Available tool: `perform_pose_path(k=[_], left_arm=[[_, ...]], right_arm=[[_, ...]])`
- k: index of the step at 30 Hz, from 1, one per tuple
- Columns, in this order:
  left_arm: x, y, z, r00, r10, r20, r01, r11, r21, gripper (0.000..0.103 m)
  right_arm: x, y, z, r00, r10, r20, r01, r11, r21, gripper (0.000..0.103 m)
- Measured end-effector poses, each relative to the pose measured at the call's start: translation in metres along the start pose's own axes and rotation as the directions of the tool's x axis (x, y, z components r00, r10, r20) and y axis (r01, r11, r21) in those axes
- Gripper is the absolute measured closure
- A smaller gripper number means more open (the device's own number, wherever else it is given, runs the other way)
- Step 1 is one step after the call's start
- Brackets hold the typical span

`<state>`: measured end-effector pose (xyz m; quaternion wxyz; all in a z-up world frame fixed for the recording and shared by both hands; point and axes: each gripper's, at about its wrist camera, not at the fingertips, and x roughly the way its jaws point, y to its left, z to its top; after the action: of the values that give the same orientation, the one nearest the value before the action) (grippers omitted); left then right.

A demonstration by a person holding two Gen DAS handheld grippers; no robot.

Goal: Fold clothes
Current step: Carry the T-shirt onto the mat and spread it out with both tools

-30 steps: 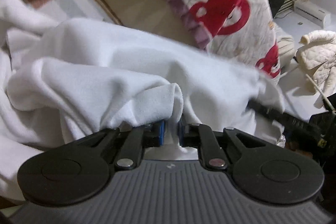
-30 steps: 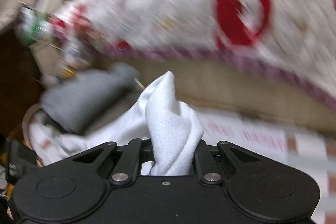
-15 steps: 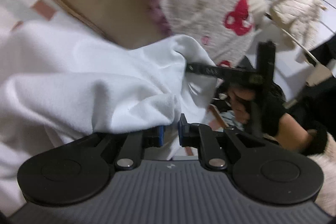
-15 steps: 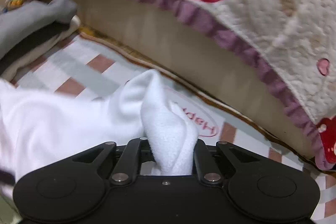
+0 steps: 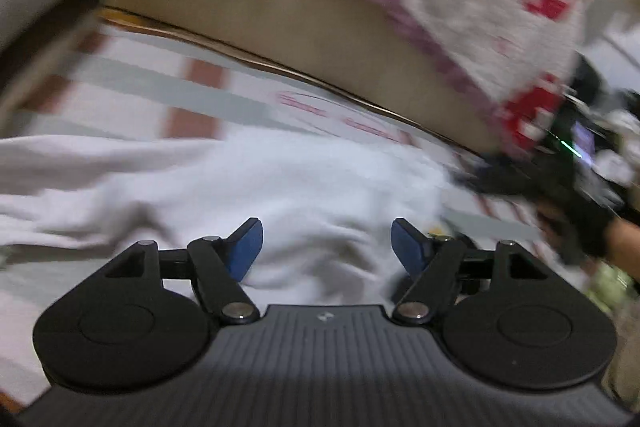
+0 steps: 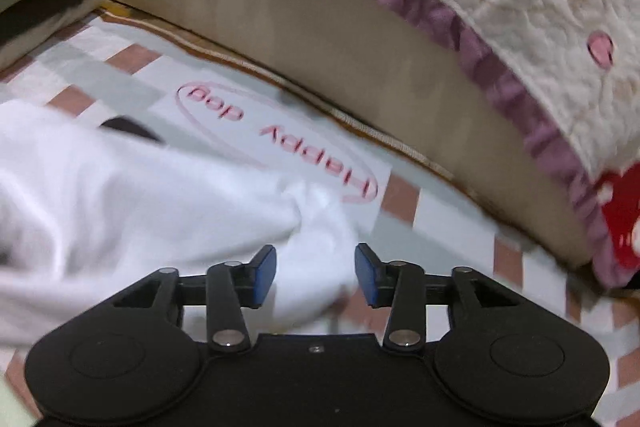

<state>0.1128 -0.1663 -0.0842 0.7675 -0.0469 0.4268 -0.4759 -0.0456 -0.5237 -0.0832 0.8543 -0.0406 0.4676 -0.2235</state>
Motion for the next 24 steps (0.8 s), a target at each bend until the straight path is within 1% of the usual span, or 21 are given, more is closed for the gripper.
perform_pose_path(k=[1,2,3,4,5,7,9,10,11,12,13,15,17,19,20,21,22,24], left_arm=[[0.002,0.009,0.003,0.999,0.044,0.003,-0.044,0.999,-0.033,0.032],[0.003,0.02,0.005,0.997,0.073,0.004,-0.073,0.995,-0.075,0.032],[0.005,0.029,0.007,0.996,0.092,0.0,-0.091,0.989,-0.113,0.032],[0.007,0.035,0.007,0.996,0.084,-0.014,-0.085,0.986,-0.142,0.032],[0.009,0.04,0.006,0.997,0.065,-0.031,-0.07,0.983,-0.169,0.032],[0.016,0.045,0.006,0.996,-0.039,-0.079,0.02,0.974,-0.227,0.032],[0.023,0.049,0.003,0.984,-0.148,-0.098,0.112,0.947,-0.301,0.031],[0.025,0.05,0.002,0.981,-0.164,-0.102,0.124,0.939,-0.322,0.031],[0.027,0.052,0.0,0.979,-0.172,-0.106,0.127,0.932,-0.34,0.031],[0.029,0.055,0.0,0.981,-0.156,-0.113,0.108,0.93,-0.35,0.031],[0.029,0.059,-0.001,0.984,-0.134,-0.114,0.084,0.928,-0.362,0.031],[0.031,0.069,-0.004,0.991,-0.075,-0.111,0.024,0.915,-0.404,0.024],[0.03,0.083,-0.009,0.994,-0.013,-0.108,-0.036,0.897,-0.44,0.024],[0.032,0.087,-0.01,0.994,0.023,-0.107,-0.068,0.894,-0.443,0.024],[0.033,0.088,-0.011,0.995,0.038,-0.095,-0.077,0.889,-0.451,0.021],[0.035,0.09,-0.013,0.995,0.05,-0.083,-0.084,0.878,-0.472,0.014],[0.038,0.093,-0.016,0.995,0.06,-0.074,-0.089,0.864,-0.495,0.012],[0.045,0.101,-0.023,0.997,0.057,-0.057,-0.079,0.836,-0.543,0.013]], right_arm=[[-0.002,-0.003,-0.007,1.0,0.003,-0.008,-0.003,1.0,0.014,0.054],[-0.006,-0.004,-0.013,1.0,0.012,-0.014,-0.011,1.0,0.025,0.054],[-0.009,-0.005,-0.017,1.0,0.026,-0.015,-0.025,0.999,0.031,0.054],[-0.013,-0.005,-0.018,0.999,0.048,-0.014,-0.048,0.998,0.027,0.054],[-0.017,-0.004,-0.019,0.997,0.071,-0.012,-0.071,0.997,0.022,0.054],[-0.029,0.005,-0.019,0.994,0.11,0.003,-0.109,0.993,-0.04,0.053],[-0.043,0.015,-0.019,0.988,0.15,0.019,-0.148,0.984,-0.102,0.054],[-0.055,0.021,-0.019,0.979,0.204,0.022,-0.199,0.972,-0.125,0.06],[-0.069,0.028,-0.019,0.959,0.283,0.018,-0.277,0.947,-0.161,0.067],[-0.083,0.037,-0.02,0.935,0.354,0.007,-0.344,0.914,-0.217,0.069],[-0.097,0.045,-0.02,0.923,0.384,0.0,-0.37,0.889,-0.269,0.07],[-0.118,0.054,-0.019,0.927,0.375,-0.014,-0.362,0.884,-0.297,0.07],[-0.13,0.048,-0.015,0.932,0.362,-0.027,-0.36,0.911,-0.201,0.067],[-0.141,0.049,-0.012,0.951,0.309,-0.026,-0.31,0.942,-0.13,0.063],[-0.151,0.059,-0.012,0.963,0.268,-0.015,-0.267,0.95,-0.161,0.063],[-0.159,0.07,-0.009,0.975,0.223,0.004,-0.216,0.948,-0.233,0.063],[-0.17,0.081,-0.008,0.98,0.192,0.04,-0.173,0.94,-0.295,0.063],[-0.189,0.102,-0.007,0.984,0.14,0.114,-0.082,0.91,-0.407,0.063]])
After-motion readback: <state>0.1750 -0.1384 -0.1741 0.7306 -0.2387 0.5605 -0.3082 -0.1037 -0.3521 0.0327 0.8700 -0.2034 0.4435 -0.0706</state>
